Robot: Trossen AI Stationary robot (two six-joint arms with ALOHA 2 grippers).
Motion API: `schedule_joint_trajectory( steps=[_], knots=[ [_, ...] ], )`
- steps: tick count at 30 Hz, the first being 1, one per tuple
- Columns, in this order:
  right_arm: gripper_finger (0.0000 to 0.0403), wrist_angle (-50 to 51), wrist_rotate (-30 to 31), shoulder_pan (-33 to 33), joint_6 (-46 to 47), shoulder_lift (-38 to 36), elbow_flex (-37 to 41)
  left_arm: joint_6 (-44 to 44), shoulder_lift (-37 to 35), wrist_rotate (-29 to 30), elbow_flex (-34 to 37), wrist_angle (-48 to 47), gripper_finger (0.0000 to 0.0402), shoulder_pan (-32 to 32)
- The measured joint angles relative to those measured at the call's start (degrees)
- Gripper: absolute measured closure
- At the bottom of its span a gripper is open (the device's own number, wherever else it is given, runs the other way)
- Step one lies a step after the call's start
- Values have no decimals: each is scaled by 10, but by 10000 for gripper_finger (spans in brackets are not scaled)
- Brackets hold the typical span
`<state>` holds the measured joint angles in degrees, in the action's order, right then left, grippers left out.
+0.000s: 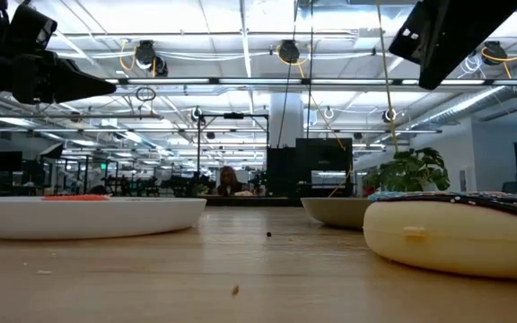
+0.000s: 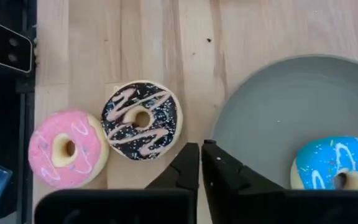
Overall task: Pick & Place donuts
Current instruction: Put the large black donut on the gray plate
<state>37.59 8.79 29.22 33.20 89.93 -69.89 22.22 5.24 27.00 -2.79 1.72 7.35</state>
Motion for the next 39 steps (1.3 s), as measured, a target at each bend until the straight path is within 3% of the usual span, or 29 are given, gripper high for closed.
schedule_joint_trajectory(
  steps=[5,12,18,28,33,39],
  knots=[
    [369,-34,-42,8,-36,-2,0,-1,0,0,0,-1,364,0],
    [362,-139,-41,4,-101,-2,0,-2,0,0,0,-2,364,0],
    [386,-156,-24,5,-78,-2,0,-2,0,-1,0,-3,364,0],
    [402,-208,-76,30,18,11,-6,-2,0,-1,0,-2,364,0],
    [403,-152,-76,67,6,80,-117,-4,0,-1,0,-2,364,0],
    [403,111,-68,86,-4,210,-353,-5,0,-1,0,-3,364,0]
  ],
)
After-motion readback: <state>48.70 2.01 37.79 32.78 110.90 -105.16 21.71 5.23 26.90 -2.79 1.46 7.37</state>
